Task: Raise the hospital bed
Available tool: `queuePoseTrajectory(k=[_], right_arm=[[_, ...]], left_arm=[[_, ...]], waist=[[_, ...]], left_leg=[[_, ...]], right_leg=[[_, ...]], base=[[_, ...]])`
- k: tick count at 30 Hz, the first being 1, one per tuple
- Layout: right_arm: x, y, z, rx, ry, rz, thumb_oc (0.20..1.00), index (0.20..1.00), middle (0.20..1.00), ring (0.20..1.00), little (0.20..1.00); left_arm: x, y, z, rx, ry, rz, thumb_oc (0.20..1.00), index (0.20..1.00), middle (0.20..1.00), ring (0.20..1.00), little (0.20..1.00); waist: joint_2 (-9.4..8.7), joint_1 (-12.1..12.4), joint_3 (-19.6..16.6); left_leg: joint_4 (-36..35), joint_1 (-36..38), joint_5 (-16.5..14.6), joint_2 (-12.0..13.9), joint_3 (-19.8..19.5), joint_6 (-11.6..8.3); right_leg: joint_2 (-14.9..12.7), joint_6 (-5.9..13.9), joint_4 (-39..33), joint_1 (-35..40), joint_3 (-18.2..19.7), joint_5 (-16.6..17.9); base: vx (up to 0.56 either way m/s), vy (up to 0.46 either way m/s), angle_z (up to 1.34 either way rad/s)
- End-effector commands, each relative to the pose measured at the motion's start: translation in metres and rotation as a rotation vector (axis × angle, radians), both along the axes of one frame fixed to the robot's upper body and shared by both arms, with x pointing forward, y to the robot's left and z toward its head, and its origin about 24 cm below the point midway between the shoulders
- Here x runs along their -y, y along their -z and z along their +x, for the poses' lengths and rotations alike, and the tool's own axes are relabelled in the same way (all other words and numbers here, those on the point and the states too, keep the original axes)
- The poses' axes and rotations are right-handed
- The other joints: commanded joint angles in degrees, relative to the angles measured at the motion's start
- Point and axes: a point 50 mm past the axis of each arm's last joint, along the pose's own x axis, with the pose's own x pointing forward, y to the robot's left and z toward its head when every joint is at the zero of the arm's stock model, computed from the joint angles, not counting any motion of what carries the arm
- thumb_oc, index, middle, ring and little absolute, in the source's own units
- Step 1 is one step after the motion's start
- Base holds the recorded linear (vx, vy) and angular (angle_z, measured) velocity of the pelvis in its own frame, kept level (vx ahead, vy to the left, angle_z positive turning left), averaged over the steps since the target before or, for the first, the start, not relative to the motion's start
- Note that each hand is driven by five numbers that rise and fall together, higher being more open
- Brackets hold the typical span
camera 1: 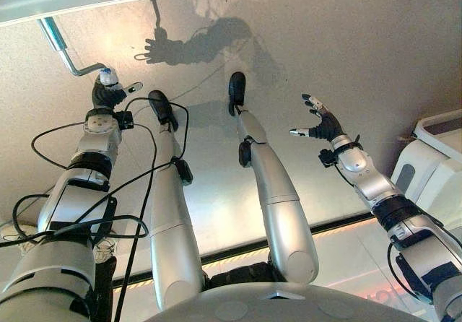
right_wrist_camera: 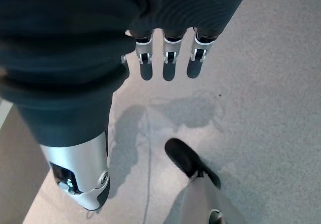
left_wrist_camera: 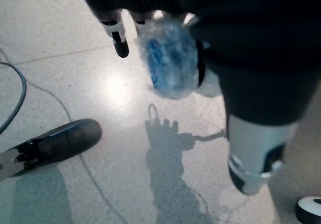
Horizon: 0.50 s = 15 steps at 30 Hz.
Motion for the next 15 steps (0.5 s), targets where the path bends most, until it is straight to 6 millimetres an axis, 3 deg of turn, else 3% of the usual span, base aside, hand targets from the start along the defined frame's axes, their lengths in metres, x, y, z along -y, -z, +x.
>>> queuePoseTrajectory(k=[1,15], right_arm=[[0.0029,0.0042,-0.0110,0.002,-0.017,-0.008,1.000,1.000,1.000,1.000,1.000],[0.0024,0.0088,-0.0134,-0.010,-0.022,-0.020,1.000,1.000,1.000,1.000,1.000]], left_arm=[[-0.0107,0.0106,-0.0094,-0.025,-0.041,-0.025,1.000,1.000,1.000,1.000,1.000],[-0.0190,0.0036,-0.0107,-0.026,-0.074,0.032,1.000,1.000,1.000,1.000,1.000]], waist=[[-3.37,1.35,-0.61],[-3.54,1.44,-0.61]], left_leg=[[4.31,-2.57,-1.75,-1.49,-1.41,1.23],[4.39,-2.57,-1.89,-1.43,-1.60,1.19]], right_leg=[[0.23,8.49,-2.44,1.51,0.81,2.60],[0.35,8.46,-2.33,1.52,0.80,2.44]], base=[[0.00,0.000,0.00],[0.00,0.000,0.00]])
